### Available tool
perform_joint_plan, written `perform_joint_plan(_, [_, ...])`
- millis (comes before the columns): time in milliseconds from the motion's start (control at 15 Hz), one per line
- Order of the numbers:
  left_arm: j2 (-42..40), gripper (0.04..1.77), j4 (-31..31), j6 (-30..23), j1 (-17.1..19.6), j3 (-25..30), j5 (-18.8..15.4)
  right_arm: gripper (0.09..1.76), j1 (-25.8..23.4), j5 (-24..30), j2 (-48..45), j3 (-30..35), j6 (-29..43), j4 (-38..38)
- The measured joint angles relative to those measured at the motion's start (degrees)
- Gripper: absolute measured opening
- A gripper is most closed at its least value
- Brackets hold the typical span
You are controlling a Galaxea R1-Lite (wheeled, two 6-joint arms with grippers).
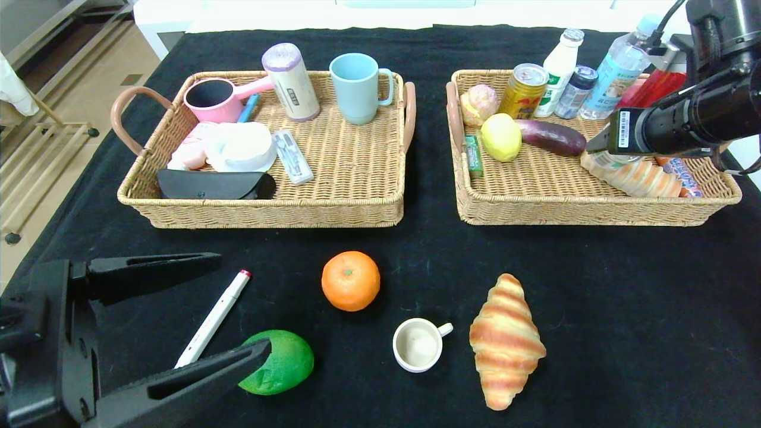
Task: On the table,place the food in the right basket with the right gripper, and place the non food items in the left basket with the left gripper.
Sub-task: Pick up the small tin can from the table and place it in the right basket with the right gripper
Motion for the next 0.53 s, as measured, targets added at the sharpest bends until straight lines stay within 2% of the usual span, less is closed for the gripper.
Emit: perform_joint_plan(533, [-0.1, 1.72, 0.0, 0.8, 0.0, 0.0, 0.2, 1.15, 0.4, 0.2, 1.5, 0.0, -0.9, 0.0])
